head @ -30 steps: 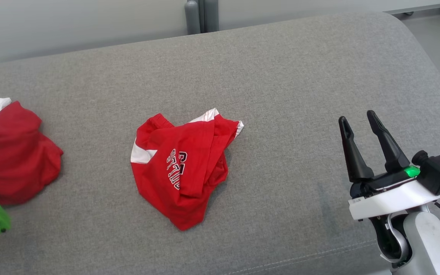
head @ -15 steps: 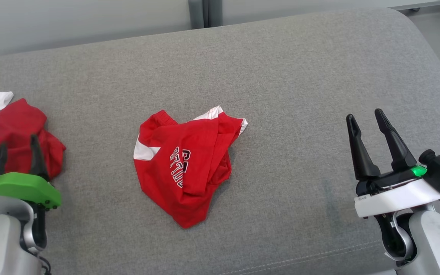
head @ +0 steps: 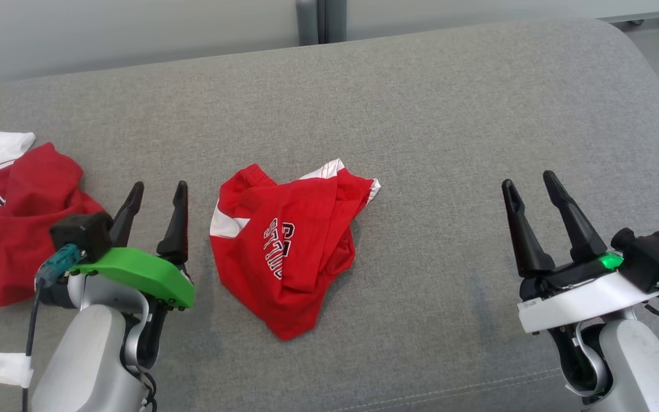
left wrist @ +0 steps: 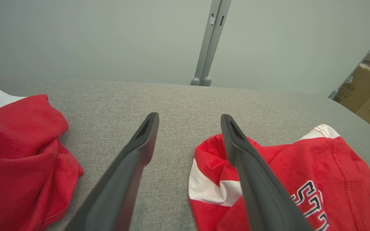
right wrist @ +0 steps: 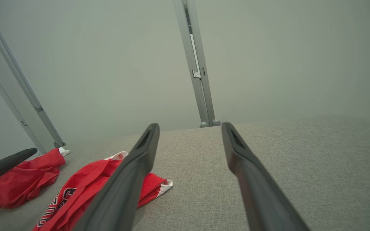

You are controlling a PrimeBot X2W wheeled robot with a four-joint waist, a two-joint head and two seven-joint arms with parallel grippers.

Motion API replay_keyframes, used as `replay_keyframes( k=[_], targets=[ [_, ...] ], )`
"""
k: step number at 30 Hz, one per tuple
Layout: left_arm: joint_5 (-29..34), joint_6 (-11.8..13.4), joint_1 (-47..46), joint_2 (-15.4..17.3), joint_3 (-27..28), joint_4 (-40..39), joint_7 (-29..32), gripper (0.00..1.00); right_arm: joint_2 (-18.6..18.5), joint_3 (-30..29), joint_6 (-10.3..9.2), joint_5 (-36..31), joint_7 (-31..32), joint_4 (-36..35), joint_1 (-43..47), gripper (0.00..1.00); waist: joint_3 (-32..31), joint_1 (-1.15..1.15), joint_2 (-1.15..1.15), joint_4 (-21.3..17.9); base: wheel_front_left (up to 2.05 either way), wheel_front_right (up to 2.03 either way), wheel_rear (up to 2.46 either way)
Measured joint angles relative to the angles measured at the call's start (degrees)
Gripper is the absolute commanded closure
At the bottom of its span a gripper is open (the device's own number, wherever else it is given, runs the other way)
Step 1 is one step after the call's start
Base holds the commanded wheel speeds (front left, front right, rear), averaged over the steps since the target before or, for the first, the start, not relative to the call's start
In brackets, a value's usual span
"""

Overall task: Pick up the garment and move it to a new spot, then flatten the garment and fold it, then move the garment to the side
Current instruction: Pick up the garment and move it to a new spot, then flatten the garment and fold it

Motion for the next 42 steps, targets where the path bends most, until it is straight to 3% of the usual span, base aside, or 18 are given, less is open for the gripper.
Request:
replay_keyframes(
  k=[8,17,37,42],
  targets=[
    [1.04,-0.93,-1.65,-1.51,-2.74,-1.36,0.75,0.00,2.38,5.23,0.49,4.20,2.77,1.77,-0.10,0.00,1.32,0.00,0.00,-0.22,0.00,0.00,0.00],
    [1.51,-1.37,-1.76,-2.93,-5.25,-2.80,1.55,0.00,3.31,9.21,0.52,9.67,7.71,4.23,-3.85,0.00,2.82,0.00,0.00,2.05,0.00,0.00,0.00],
    [1.43,-0.71,-1.36,-4.93,-5.82,-4.26,-1.15,0.00,4.99,7.71,0.52,27.72,17.58,11.31,-10.19,0.00,4.90,0.00,0.00,11.08,0.00,0.00,0.00],
    [1.11,-0.69,-0.32,-5.24,-5.89,-4.23,-1.35,0.00,4.98,6.90,0.52,28.96,19.14,13.74,-11.34,0.00,4.53,0.00,0.00,13.09,0.00,0.00,0.00]
  ],
)
